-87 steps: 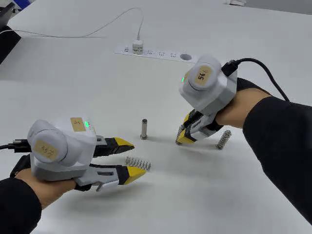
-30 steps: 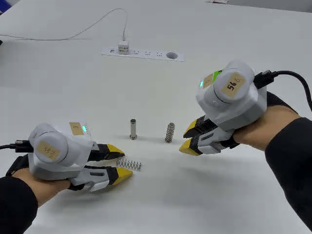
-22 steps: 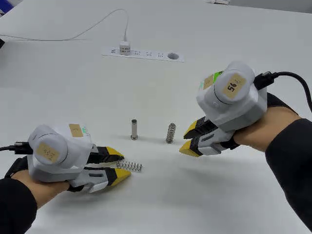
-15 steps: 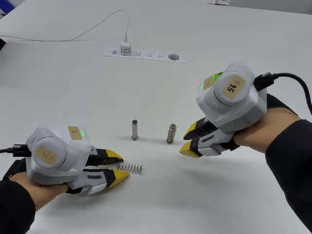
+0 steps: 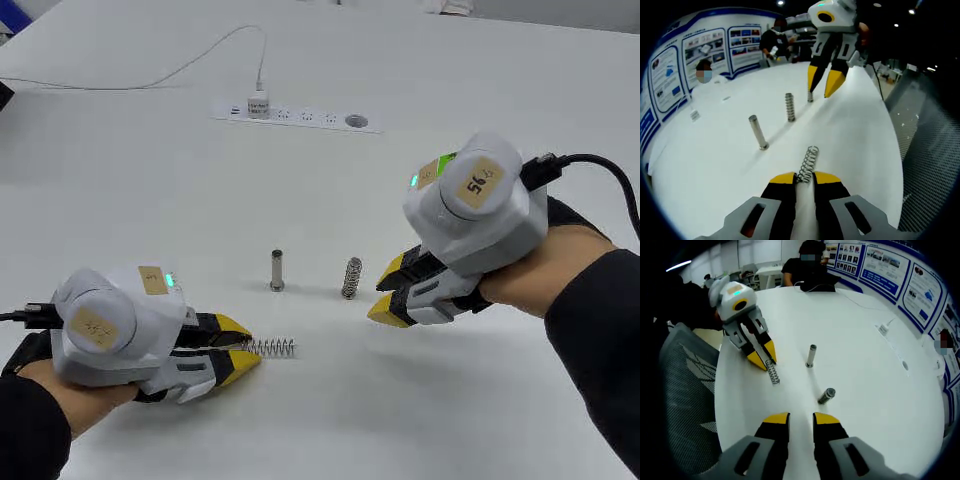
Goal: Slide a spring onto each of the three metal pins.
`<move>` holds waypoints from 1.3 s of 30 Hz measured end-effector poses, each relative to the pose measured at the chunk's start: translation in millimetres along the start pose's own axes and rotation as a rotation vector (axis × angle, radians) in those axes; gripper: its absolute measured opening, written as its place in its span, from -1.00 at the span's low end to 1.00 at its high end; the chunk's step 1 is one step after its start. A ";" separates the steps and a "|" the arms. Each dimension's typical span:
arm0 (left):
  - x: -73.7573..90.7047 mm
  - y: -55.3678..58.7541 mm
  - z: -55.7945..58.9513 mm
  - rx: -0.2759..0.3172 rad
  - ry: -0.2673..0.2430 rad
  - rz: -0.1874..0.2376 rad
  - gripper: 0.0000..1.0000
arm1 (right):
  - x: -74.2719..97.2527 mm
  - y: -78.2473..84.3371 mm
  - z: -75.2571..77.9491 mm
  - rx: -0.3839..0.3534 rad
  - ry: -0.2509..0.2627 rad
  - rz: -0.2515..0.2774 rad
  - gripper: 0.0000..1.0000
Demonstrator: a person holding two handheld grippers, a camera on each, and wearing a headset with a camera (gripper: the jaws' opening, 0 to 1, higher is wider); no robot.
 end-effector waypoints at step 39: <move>-2.2 -18.5 -4.7 -0.027 -0.033 0.014 -0.79 | 2.8 -8.0 -3.3 -0.002 -0.015 0.032 -0.62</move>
Point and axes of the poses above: the centre of the closed fingertips' face, and the gripper's own axes: x roughly backward along the fingers, z roughly to its right, y roughly out of its underside, the point moved 1 cm from there along x, roughly backward along the fingers, and after that the axes turned 1 degree about x, right-handed, at the moved point
